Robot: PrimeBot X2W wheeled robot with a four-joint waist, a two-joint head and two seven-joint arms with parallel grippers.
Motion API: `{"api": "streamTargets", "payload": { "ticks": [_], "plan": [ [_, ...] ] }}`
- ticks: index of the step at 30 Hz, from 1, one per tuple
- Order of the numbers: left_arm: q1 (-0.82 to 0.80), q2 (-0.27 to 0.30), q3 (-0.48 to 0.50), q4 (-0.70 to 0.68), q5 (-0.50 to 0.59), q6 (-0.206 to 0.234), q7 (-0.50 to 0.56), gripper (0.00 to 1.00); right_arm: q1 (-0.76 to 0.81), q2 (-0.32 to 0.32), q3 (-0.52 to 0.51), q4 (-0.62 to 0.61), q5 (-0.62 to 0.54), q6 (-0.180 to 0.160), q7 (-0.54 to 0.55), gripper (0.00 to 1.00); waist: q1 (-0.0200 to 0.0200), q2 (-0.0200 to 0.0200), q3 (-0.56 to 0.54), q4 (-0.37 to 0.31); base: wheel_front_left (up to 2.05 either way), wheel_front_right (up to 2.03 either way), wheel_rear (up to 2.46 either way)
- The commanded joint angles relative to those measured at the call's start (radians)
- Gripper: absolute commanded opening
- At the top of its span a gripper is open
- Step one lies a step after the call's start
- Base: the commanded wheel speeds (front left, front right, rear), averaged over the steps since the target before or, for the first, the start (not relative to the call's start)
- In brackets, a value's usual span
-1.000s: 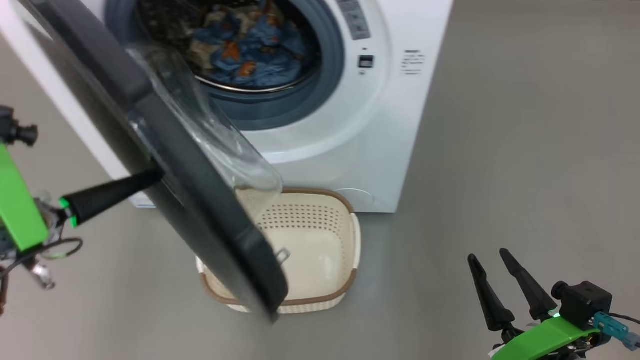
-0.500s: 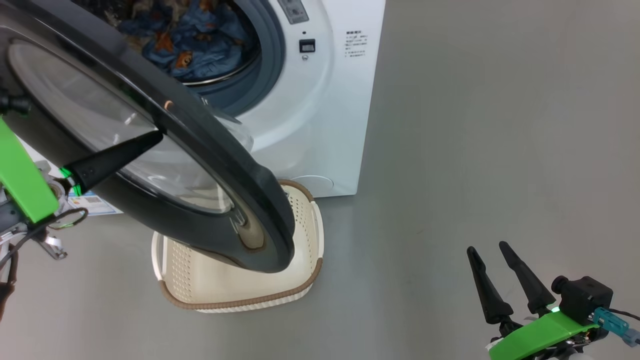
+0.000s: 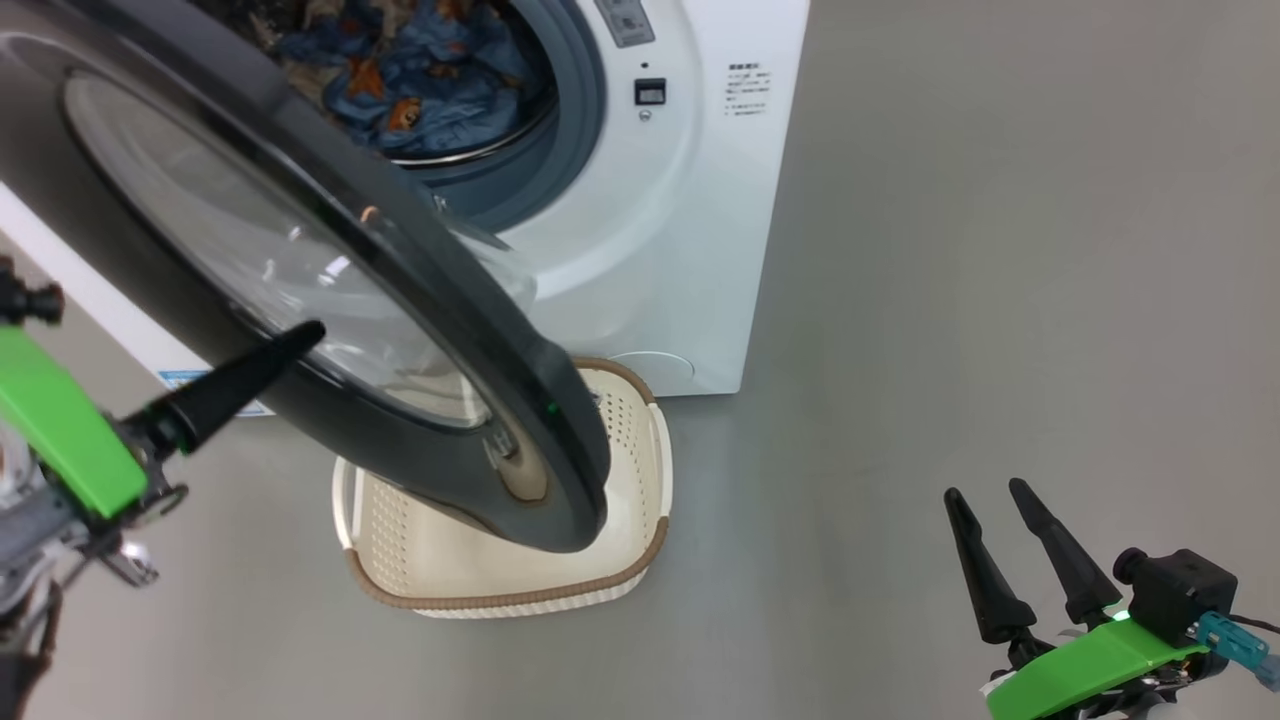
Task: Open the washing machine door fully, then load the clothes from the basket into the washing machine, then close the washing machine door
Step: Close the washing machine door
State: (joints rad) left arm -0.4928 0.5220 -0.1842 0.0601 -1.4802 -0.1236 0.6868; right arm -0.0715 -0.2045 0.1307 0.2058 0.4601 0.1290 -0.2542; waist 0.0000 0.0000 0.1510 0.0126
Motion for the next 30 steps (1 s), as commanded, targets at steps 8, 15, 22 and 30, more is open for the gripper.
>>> {"api": "streamTargets", "payload": {
  "ticks": [8, 15, 22, 30],
  "plan": [
    [0.091, 0.074, 0.025, -0.007, 0.031, -0.007, -0.148, 1.0, -0.004, -0.027, 0.02, -0.02, -0.011, 0.002, -0.008, 1.0, 0.0, 0.0, -0.03, 0.028, 0.0, 0.0, 0.0],
    [0.19, 0.085, 0.001, 0.023, 0.021, -0.007, -0.275, 1.0, 0.017, -0.038, 0.015, -0.022, -0.006, 0.002, -0.008, 1.0, 0.0, 0.0, -0.04, 0.035, 0.0, 0.0, 0.0],
    [0.283, 0.088, -0.038, 0.056, 0.054, -0.007, -0.453, 1.0, 0.03, -0.044, 0.007, -0.024, -0.005, 0.002, -0.008, 1.0, 0.0, 0.0, -0.037, 0.033, 0.0, 0.0, 0.0],
    [0.359, 0.078, -0.129, 0.123, 0.087, -0.007, -0.667, 1.0, 0.042, -0.045, 0.005, -0.021, -0.003, 0.002, -0.008, 1.0, 0.0, 0.0, -0.045, 0.023, 0.0, 0.0, 0.0]
  ]
}}
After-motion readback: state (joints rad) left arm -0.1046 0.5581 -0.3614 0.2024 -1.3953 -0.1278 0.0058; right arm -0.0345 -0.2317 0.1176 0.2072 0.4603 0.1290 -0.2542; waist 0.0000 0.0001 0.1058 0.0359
